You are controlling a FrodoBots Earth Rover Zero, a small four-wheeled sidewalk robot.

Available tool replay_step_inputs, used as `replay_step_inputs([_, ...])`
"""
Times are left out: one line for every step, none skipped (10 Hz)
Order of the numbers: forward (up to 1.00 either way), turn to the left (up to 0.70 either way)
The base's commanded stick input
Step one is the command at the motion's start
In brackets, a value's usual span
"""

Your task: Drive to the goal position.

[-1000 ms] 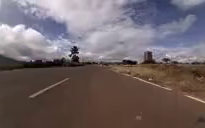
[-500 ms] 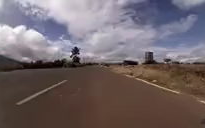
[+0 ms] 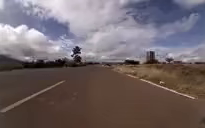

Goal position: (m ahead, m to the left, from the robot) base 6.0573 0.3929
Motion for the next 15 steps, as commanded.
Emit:
replay_step_inputs([0.7,0.0])
replay_step_inputs([0.7,0.0])
replay_step_inputs([0.7,0.0])
replay_step_inputs([0.7,0.0])
replay_step_inputs([0.7,0.0])
replay_step_inputs([0.7,0.0])
replay_step_inputs([0.7,0.0])
replay_step_inputs([0.7,0.0])
replay_step_inputs([0.7,0.0])
replay_step_inputs([0.7,-0.03])
replay_step_inputs([0.7,-0.07])
replay_step_inputs([0.7,-0.35])
replay_step_inputs([0.7,-0.35])
replay_step_inputs([0.7,-0.17])
replay_step_inputs([0.7,0.0])
